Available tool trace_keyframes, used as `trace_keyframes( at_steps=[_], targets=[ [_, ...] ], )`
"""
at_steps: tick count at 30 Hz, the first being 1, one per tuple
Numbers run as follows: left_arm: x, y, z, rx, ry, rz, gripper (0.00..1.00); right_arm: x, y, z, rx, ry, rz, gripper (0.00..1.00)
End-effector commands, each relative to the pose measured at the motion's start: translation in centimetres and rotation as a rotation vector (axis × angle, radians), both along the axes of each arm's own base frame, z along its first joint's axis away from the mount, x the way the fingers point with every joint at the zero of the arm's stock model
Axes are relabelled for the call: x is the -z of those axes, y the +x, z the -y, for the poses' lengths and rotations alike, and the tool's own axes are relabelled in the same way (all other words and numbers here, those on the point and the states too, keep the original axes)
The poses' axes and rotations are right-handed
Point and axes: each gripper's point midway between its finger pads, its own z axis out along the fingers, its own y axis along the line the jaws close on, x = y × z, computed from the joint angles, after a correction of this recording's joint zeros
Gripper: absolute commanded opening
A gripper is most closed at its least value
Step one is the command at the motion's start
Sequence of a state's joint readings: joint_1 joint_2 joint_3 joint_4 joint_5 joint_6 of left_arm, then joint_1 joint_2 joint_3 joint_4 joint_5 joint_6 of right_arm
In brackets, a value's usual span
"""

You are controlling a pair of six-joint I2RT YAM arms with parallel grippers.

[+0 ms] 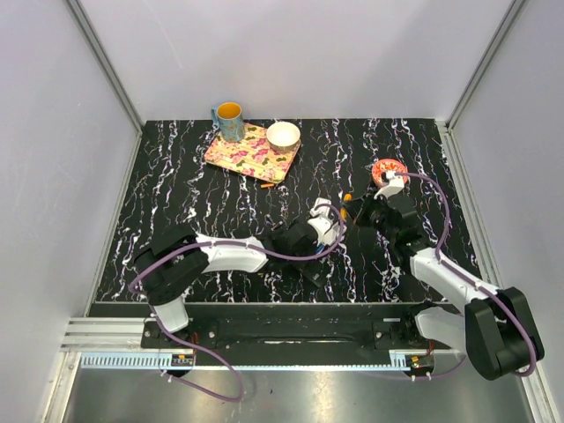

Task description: Unload the batteries from the remote control

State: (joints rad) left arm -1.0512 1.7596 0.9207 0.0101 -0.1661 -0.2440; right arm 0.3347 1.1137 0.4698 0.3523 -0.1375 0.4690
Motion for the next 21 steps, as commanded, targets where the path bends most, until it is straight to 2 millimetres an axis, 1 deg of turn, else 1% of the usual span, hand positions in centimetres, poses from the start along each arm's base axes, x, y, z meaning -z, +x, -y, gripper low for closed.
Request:
trace_keyframes(
  at_steps=[1, 3, 4, 5, 6, 8, 10, 15, 17, 18, 21],
  targets=[
    [-1.0, -1.3, -1.3, 0.021, -0.036, -0.050, 0.89, -3.3, 0.7, -2.1, -0.076, 0.069, 0.144, 0.00],
    [-1.2, -0.9, -1.7, 0.014, -0.072, -0.051, 0.89, -3.0, 0.7, -2.8, -0.096, 0.071, 0.146, 0.00],
    [-2.0, -1.0, -1.5, 0.027, -0.109, -0.055, 0.89, -3.5, 0.9, -3.0, -0.100, 0.076, 0.170, 0.00],
    [-2.2, -0.5, -1.6, 0.017, -0.133, -0.054, 0.89, -3.2, 0.9, -3.4, -0.109, 0.074, 0.166, 0.00],
    [-2.1, -0.5, -1.9, 0.017, -0.141, -0.059, 0.89, -3.2, 1.0, -3.5, -0.111, 0.076, 0.166, 0.00],
    [-2.6, -0.3, -1.9, 0.024, -0.177, -0.061, 0.89, -3.2, 1.2, -3.8, -0.120, 0.076, 0.167, 0.00],
    [-3.1, -0.3, -1.6, 0.036, -0.205, -0.054, 0.89, -3.5, 1.3, -3.9, -0.123, 0.080, 0.175, 0.00],
    [-3.9, -0.1, -0.9, 0.051, -0.247, -0.037, 0.89, -3.4, 1.2, -4.0, -0.131, 0.078, 0.175, 0.00],
    [-4.2, 0.3, -0.5, 0.045, -0.253, -0.030, 0.88, -2.8, 1.0, -4.2, -0.137, 0.079, 0.167, 0.00],
    [-3.9, 0.4, -0.4, 0.044, -0.248, -0.035, 0.87, -2.7, 1.0, -4.3, -0.140, 0.081, 0.166, 0.00],
    [-4.0, 0.8, 0.2, 0.045, -0.247, -0.031, 0.83, -2.1, 0.8, -4.7, -0.145, 0.085, 0.162, 0.00]
  ],
)
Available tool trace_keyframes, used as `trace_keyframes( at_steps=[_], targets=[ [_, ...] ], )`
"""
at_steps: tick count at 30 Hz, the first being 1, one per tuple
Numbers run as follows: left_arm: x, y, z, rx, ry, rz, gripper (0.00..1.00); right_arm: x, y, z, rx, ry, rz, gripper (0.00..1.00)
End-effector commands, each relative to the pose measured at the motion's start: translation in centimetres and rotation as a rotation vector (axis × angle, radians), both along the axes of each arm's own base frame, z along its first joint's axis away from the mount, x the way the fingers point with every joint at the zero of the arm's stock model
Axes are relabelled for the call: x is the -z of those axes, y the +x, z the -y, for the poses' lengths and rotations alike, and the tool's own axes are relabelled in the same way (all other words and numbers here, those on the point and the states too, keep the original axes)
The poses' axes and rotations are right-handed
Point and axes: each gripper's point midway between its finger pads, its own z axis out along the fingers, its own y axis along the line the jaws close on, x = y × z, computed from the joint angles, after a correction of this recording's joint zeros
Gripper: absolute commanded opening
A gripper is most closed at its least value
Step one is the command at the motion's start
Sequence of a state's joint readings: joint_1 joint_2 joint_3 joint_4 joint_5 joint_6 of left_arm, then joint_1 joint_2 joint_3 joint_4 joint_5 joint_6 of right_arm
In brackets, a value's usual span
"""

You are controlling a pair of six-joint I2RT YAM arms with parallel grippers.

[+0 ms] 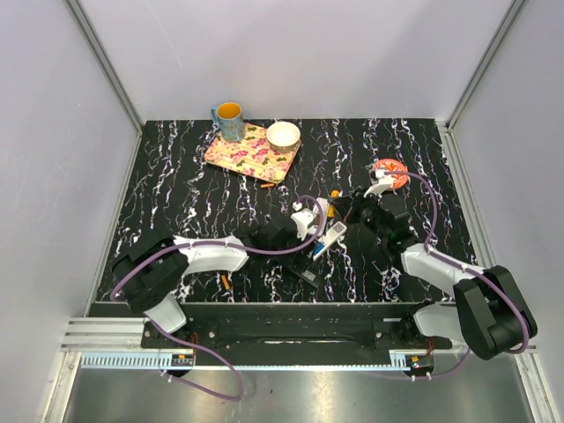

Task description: Unload the batteries from the remote control

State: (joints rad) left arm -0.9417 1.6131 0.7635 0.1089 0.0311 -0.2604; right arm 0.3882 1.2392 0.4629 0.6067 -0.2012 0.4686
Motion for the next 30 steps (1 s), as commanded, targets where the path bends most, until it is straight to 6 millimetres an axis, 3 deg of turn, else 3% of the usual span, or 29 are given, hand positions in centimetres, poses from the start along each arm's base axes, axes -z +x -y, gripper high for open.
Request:
trace_keyframes(
  at_steps=[1, 13, 20, 25, 30],
  targets=[
    [-2.1, 1.4, 2.5, 0.016, -0.081, 0.048, 0.82, -0.6, -0.1, -1.3, -0.034, 0.028, 0.051, 0.00],
    [-0.6, 1.9, 2.9, 0.027, -0.058, 0.062, 0.75, 1.2, 0.1, -1.8, 0.000, -0.013, 0.042, 0.00],
    [0.5, 1.9, 3.3, 0.017, -0.023, 0.042, 0.66, 2.7, 0.5, 0.3, 0.138, -0.071, 0.029, 0.00],
    [0.7, 1.7, 3.7, 0.030, -0.005, 0.049, 0.61, 4.2, 0.7, 0.8, 0.174, -0.081, -0.005, 0.00],
    [0.7, 1.5, 3.7, 0.034, -0.005, 0.050, 0.49, 4.6, 0.8, 1.2, 0.198, -0.086, -0.015, 0.00]
  ],
)
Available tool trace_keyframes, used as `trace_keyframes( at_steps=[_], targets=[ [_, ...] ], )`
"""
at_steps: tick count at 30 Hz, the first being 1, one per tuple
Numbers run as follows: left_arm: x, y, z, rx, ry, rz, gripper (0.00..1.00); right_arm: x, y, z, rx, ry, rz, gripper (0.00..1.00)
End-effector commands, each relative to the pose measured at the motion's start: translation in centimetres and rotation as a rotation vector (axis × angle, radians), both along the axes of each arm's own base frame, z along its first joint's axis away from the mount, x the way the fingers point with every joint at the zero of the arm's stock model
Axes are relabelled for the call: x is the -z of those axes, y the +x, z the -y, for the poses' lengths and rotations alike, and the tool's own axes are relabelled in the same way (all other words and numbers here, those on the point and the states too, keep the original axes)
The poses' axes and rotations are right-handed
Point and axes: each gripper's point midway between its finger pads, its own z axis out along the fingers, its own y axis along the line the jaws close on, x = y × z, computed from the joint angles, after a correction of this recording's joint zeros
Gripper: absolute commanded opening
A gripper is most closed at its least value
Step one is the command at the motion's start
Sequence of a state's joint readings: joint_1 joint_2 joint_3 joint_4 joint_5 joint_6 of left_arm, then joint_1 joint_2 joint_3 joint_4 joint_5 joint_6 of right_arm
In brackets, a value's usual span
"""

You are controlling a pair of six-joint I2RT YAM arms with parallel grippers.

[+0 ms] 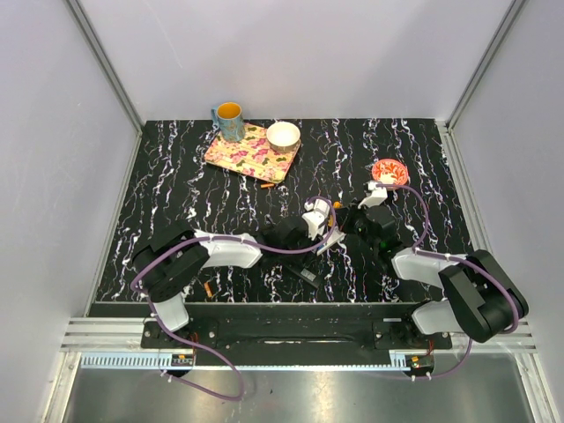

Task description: Unload the batteries from the remote control

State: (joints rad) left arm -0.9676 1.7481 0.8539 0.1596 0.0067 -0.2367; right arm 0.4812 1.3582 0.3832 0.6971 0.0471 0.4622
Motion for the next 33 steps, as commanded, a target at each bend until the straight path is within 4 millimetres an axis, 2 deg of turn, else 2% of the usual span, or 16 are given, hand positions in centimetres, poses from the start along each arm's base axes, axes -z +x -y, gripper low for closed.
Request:
trace_keyframes(
  at_steps=[1, 22, 29, 33],
  targets=[
    [-0.4, 0.2, 1.0, 0.012, -0.018, 0.014, 0.48, -1.2, 0.8, 0.3, 0.047, 0.007, 0.059, 0.00],
    [-0.2, 0.0, 1.5, 0.013, -0.028, -0.014, 0.25, 1.7, 1.3, -1.0, 0.032, 0.017, -0.067, 0.00],
    [-0.2, -0.1, 1.6, 0.002, -0.033, -0.025, 0.13, 2.4, 0.7, -1.5, 0.017, 0.031, -0.112, 0.00],
    [-0.3, 0.1, 1.6, -0.015, -0.032, -0.029, 0.02, 1.8, 0.2, -2.3, -0.012, 0.078, -0.136, 0.00]
  ],
)
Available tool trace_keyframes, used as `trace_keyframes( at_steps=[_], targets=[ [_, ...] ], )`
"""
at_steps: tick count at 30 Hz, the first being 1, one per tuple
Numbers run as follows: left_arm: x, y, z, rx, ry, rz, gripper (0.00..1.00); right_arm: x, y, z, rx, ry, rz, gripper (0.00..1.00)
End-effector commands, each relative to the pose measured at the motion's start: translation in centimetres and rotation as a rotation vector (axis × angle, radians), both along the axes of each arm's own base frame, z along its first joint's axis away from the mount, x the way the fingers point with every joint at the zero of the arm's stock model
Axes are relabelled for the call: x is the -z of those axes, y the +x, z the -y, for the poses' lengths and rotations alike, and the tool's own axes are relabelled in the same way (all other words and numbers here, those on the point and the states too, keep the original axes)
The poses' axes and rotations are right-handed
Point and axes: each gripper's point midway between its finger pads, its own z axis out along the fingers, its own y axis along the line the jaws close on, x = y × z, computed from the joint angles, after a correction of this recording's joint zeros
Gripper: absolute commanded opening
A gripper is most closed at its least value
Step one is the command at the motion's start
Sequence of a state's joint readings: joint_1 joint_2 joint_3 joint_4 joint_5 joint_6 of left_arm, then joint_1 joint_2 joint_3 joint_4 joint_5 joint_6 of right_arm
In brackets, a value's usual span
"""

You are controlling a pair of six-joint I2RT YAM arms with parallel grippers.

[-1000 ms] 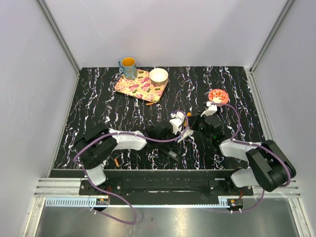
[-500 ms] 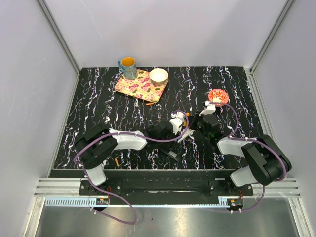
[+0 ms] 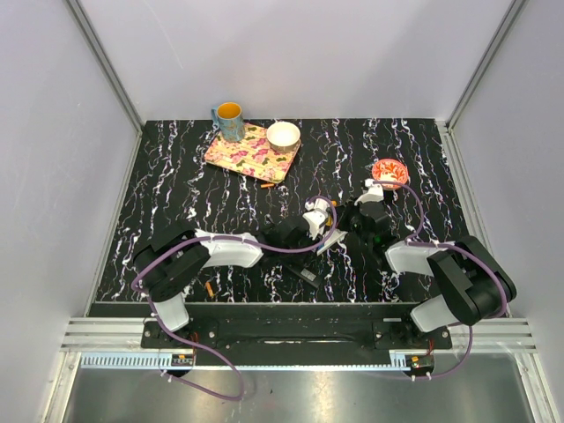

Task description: Unload the batteries from the remote control

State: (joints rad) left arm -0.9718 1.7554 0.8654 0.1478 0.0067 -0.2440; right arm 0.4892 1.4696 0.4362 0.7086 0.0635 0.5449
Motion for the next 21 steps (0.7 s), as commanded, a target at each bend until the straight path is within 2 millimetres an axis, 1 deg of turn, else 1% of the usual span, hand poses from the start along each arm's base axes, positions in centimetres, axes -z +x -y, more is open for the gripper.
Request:
trace_keyframes(
  at_steps=[1, 4, 9, 15, 17, 21],
  targets=[
    [-0.5, 0.3, 1.5, -0.021, -0.037, -0.020, 0.01, 0.2, -1.1, -1.5, -0.050, 0.050, -0.069, 0.00],
    [-0.3, 0.4, 1.6, -0.029, -0.035, -0.026, 0.00, 0.0, -1.8, -2.3, -0.074, 0.116, -0.103, 0.00],
    [0.1, 0.5, 1.5, -0.042, -0.027, -0.038, 0.00, -0.5, -2.4, -2.8, -0.074, 0.194, -0.125, 0.00],
    [0.4, 0.4, 1.4, -0.052, -0.017, -0.053, 0.00, -2.1, -2.5, -2.9, -0.070, 0.255, -0.115, 0.00],
    [0.5, 0.8, 1.2, -0.073, -0.008, -0.041, 0.00, -2.7, -2.5, -3.0, -0.072, 0.272, -0.107, 0.00],
    [0.4, 0.9, 1.0, -0.084, -0.007, -0.036, 0.00, -3.1, -2.4, -3.0, -0.072, 0.273, -0.098, 0.00]
  ],
)
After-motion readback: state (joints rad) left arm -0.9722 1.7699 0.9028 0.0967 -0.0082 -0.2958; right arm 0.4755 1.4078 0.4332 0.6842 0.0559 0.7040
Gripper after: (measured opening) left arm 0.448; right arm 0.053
